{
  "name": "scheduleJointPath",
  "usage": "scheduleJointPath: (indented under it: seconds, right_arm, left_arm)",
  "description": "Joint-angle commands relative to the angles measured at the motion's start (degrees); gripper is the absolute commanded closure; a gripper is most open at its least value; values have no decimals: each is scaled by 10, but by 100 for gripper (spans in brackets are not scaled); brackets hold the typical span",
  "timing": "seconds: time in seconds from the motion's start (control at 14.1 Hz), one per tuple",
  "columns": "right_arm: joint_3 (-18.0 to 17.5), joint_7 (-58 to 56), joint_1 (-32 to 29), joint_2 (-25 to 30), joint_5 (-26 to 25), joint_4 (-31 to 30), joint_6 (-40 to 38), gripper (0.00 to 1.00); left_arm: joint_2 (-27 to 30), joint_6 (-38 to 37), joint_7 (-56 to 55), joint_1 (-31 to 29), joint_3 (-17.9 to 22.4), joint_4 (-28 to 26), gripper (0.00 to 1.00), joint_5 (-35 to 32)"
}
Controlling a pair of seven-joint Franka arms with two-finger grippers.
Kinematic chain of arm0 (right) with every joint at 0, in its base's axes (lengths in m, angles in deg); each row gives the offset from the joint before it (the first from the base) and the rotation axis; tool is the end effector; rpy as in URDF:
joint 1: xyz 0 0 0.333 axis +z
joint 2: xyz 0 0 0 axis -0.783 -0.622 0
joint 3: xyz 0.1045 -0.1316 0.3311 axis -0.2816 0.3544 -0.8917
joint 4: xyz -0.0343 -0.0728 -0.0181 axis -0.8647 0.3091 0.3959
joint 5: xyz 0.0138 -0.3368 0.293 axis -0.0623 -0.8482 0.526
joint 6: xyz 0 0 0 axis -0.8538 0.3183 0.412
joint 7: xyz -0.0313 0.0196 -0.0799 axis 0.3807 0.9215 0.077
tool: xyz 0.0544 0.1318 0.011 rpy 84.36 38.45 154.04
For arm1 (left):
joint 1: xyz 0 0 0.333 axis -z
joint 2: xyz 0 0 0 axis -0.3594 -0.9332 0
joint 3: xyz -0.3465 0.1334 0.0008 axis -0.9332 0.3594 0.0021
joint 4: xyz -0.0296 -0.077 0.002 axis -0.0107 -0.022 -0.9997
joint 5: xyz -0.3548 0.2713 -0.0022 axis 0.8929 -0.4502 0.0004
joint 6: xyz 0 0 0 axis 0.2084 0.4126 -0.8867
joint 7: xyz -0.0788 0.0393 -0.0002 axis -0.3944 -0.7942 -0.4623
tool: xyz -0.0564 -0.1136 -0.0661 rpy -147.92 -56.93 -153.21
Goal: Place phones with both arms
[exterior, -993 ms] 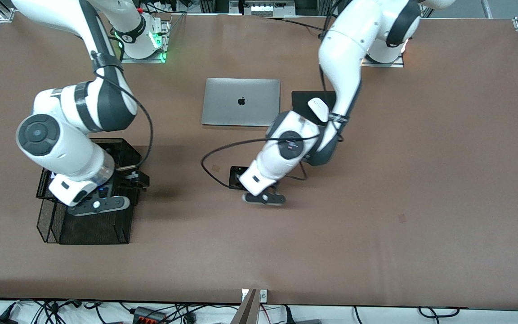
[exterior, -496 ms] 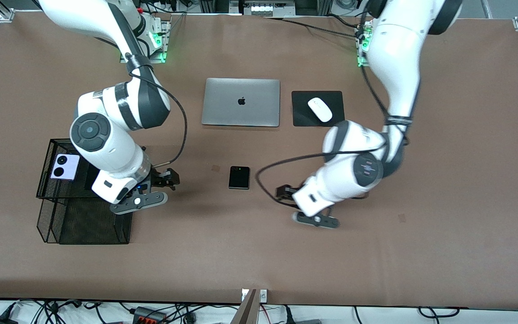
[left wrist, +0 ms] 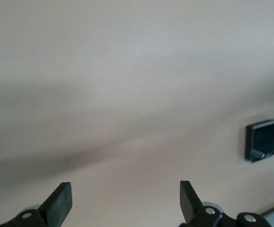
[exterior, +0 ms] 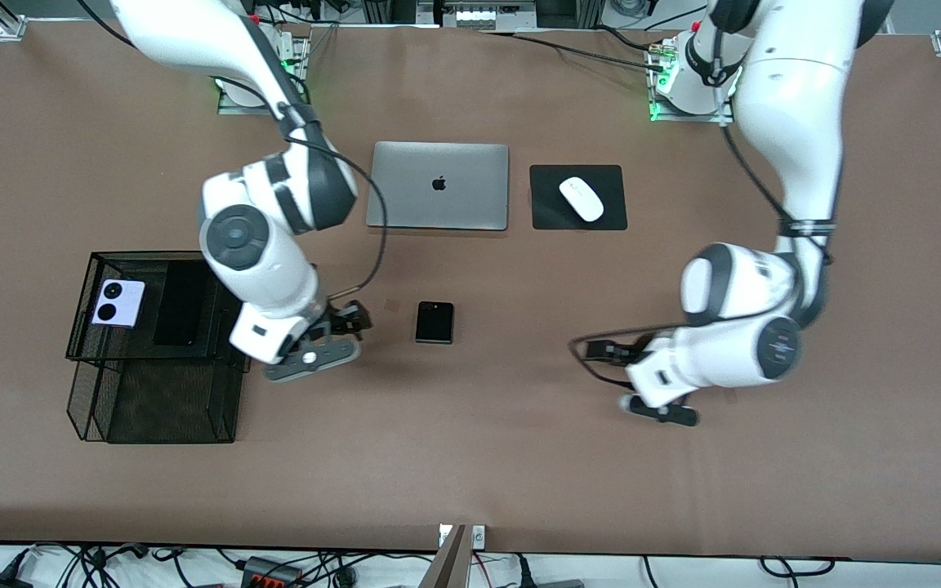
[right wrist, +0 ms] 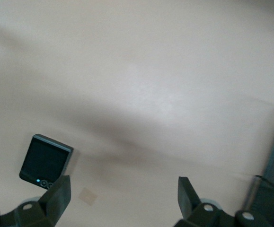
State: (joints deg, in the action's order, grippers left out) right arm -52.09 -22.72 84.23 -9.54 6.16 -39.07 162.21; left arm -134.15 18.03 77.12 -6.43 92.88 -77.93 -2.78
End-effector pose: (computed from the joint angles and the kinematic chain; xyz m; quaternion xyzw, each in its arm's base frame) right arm 0.7350 0.3573 0.3290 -0.9849 -0.1655 -0.0509 0.0047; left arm 0.7925 -0.2084 0.2732 0.9782 -0.0634 -0.0804 0.1807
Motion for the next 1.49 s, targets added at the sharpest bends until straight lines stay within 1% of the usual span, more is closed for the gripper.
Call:
scheduleJointPath:
  seconds: [0.0, 0.14, 0.21, 0.35, 0.5, 0.64, 0.78, 0.92, 1.06, 1.35, 1.42]
  right_arm:
    - [4, 41, 24, -33, 17, 3, 31, 0]
    - [4, 120, 48, -53, 16, 3, 64, 0]
    - [4, 157, 56, -61, 16, 3, 76, 0]
    - [3, 214, 60, -70, 18, 3, 80, 0]
    - [3, 222, 77, -82, 18, 3, 80, 0]
    - [3, 221, 88, -93, 18, 2, 79, 0]
    - [1, 222, 93, -103, 19, 1, 78, 0]
    - [-10, 224, 94, -112, 29, 0, 77, 0]
    - [-13, 227, 98, -118, 31, 0, 78, 0]
    - [-14, 231, 111, -137, 32, 2, 81, 0]
    - [-16, 240, 110, -139, 32, 2, 82, 0]
  left_arm:
    - [34, -24, 13, -50, -13, -45, 0, -14]
    - [56, -27, 17, -81, -11, -58, 0, -50]
    - [73, -29, 23, -86, -11, -70, 0, -74]
    - [100, -29, 26, -101, -10, -92, 0, -109]
    - [123, -29, 25, -115, -9, -106, 0, -130]
    - [158, -31, 23, -119, -9, -122, 0, -176]
    - [189, -31, 22, -126, -9, -135, 0, -187]
    - [215, -59, 21, -141, -8, -136, 0, -187]
    - [242, -70, 22, -149, 2, -136, 0, -193]
    - [293, -92, 19, -150, 9, -137, 0, -247]
    - [300, -95, 19, -152, 10, -137, 0, -249]
